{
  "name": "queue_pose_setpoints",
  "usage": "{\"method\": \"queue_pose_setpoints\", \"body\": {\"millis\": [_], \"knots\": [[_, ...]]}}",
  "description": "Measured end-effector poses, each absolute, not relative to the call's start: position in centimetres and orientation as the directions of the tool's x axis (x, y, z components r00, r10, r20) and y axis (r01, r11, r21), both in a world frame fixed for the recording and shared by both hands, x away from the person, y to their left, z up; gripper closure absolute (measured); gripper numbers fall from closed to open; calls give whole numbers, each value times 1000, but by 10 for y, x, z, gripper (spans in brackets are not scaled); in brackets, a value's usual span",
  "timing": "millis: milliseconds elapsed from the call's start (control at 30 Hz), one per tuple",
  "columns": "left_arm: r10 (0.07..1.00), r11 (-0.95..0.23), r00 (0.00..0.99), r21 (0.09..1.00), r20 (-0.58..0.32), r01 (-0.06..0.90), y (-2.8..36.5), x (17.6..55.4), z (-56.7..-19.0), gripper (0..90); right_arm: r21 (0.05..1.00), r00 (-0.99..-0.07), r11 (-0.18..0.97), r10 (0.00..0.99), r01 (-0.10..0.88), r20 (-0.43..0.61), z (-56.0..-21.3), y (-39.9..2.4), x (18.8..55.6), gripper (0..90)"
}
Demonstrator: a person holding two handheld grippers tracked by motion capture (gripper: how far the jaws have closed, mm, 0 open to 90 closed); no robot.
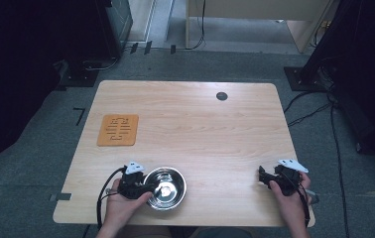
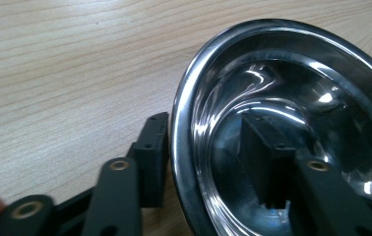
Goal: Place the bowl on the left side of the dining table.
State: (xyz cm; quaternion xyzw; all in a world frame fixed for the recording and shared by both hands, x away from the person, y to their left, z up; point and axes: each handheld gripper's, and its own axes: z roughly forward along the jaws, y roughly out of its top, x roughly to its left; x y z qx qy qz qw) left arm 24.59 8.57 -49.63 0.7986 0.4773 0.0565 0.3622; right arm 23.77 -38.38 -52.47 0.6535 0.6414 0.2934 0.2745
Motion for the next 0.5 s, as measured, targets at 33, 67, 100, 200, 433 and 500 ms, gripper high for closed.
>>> {"method": "queue_pose_setpoints", "body": {"millis": [33, 67, 100, 200, 433, 500], "knots": [[804, -279, 536, 633, -258, 723, 87, 246, -496, 627, 735, 5, -26, 999, 677, 31, -525, -384, 238, 159], [804, -278, 535, 632, -259, 724, 88, 247, -497, 651, 735, 5, -26, 999, 677, 31, -525, -384, 238, 159], [803, -275, 534, 630, -265, 726, 89, 247, -497, 675, 735, 5, -26, 999, 677, 32, -525, -384, 238, 159], [806, -271, 527, 622, -271, 735, 91, 248, -497, 716, 735, 5, -27, 999, 677, 32, -525, -384, 238, 159], [789, -255, 538, 637, -299, 727, 95, 248, -497, 792, 735, 5, -26, 999, 677, 31, -525, -384, 238, 159], [780, -241, 539, 643, -317, 727, 96, 249, -496, 803, 735, 5, -26, 1000, 677, 31, -525, -384, 238, 159]]}}
